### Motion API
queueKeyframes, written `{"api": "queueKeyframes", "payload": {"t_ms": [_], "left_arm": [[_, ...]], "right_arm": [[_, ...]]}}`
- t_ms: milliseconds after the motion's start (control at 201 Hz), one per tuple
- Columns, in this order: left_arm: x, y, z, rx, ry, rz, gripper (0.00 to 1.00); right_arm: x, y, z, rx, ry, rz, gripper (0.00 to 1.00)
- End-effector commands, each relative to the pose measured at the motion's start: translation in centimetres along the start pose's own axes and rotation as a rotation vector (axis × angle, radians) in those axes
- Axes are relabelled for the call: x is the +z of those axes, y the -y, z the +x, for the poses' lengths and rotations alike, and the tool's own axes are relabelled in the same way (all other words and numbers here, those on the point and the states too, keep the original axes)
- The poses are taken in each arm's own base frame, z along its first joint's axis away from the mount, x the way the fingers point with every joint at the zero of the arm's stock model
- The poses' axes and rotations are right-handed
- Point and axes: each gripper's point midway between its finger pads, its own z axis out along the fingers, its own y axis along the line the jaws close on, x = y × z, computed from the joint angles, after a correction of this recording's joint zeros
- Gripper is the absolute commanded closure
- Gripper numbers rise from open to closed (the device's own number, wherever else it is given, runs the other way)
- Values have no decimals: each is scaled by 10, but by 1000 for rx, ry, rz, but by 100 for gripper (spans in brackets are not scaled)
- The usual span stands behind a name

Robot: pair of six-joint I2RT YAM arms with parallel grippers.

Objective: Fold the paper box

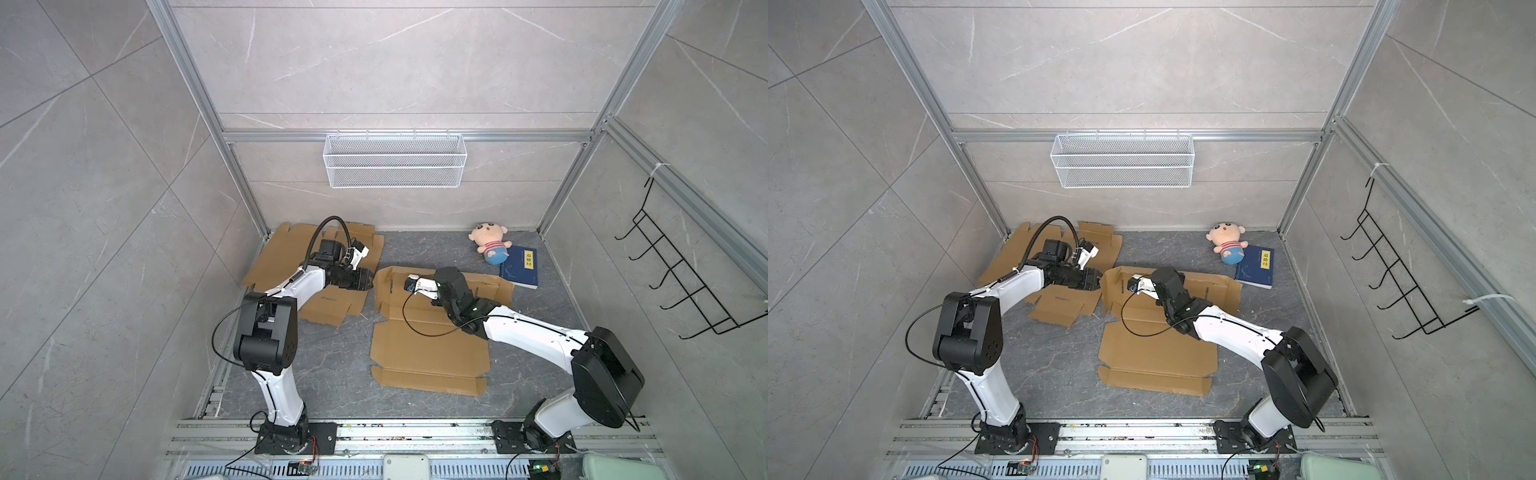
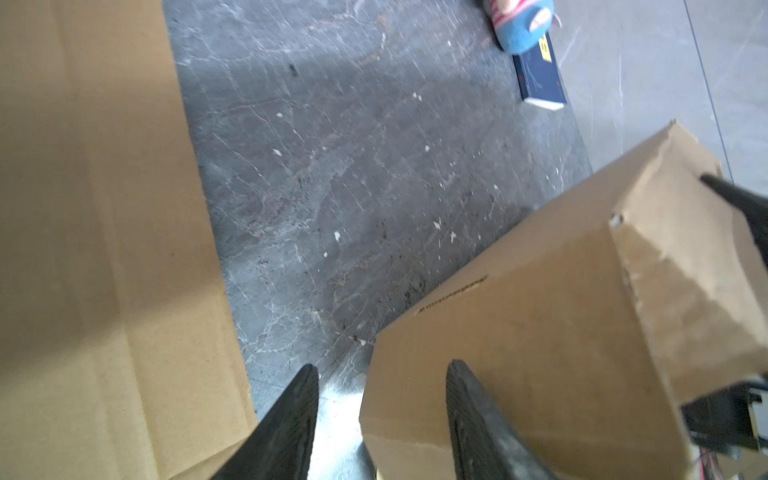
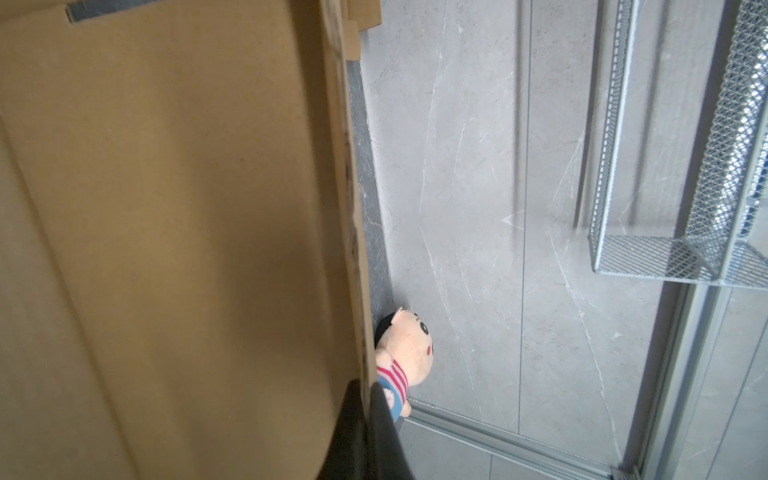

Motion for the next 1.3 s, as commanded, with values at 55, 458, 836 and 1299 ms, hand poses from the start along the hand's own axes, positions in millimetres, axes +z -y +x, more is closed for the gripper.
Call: {"api": "queueKeyframes", "payload": {"t_ms": [55,458,836,1299], "left_arm": [[-8,33,9,107,-45,80,46],[8,44,26,106,-84,99,43],[12,44,43,83,-87,72,42],[16,40,24,146,45,-13,42]], "right_arm": [[-13,29,-8,55,37,70,100],[-17,17,-5,49,23,74,100],[-21,7,-4,-47,5,214,100],[-18,-16,-9,-151,-3,278,100]]}}
